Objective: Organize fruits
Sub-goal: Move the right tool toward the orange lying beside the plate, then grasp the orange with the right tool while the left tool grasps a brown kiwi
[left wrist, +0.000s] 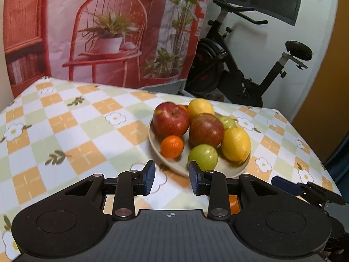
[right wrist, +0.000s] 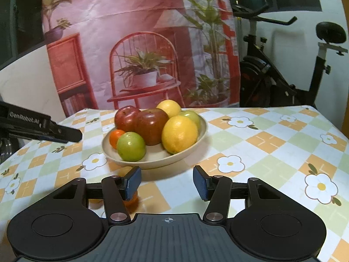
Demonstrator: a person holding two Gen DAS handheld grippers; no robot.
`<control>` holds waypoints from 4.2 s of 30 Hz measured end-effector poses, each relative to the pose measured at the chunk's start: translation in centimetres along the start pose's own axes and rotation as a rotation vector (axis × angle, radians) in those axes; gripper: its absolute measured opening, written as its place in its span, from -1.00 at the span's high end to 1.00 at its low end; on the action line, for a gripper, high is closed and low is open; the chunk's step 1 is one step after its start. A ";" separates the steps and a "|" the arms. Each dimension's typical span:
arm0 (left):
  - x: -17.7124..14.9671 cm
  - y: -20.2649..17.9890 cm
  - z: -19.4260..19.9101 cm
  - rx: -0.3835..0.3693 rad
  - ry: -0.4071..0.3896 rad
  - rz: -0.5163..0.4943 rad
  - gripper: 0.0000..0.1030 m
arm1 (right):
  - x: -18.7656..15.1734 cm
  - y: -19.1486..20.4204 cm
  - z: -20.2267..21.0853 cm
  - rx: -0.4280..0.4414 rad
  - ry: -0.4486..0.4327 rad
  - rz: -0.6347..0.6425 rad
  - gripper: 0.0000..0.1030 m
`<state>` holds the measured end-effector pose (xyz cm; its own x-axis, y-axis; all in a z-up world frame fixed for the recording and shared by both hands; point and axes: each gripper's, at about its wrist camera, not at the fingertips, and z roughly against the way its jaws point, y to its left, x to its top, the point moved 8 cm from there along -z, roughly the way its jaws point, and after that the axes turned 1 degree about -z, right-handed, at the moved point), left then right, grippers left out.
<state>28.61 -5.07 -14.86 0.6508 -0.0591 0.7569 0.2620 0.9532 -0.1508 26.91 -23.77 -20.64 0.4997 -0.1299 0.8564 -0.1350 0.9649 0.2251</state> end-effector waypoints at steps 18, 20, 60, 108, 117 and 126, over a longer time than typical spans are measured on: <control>-2.6 -0.5 0.0 -0.005 0.045 -0.045 0.30 | -0.2 -0.3 -0.5 0.003 0.026 -0.031 -0.07; -2.7 -0.6 0.0 -0.012 0.048 -0.051 0.30 | -0.2 -0.1 -0.6 0.005 0.037 -0.015 -0.07; -3.3 -0.1 -0.1 -0.026 0.059 -0.036 0.29 | -1.1 4.5 -2.6 0.197 0.162 0.106 0.17; -4.4 -1.5 -0.2 -0.118 0.104 -0.028 0.22 | -0.5 5.1 -3.1 0.233 0.248 0.074 0.36; -4.5 -2.0 -0.1 -0.135 0.109 -0.036 0.21 | -0.2 4.0 -2.2 0.214 0.221 0.022 0.37; -5.1 -3.1 -0.9 -0.170 0.146 -0.065 0.15 | 0.0 2.0 -1.2 0.171 0.189 -0.026 0.37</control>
<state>25.14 -7.99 -18.80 0.7213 -0.1728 0.6707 0.4153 0.8829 -0.2192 27.66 -21.59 -20.73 0.6536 -0.0937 0.7510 -0.2551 0.9070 0.3352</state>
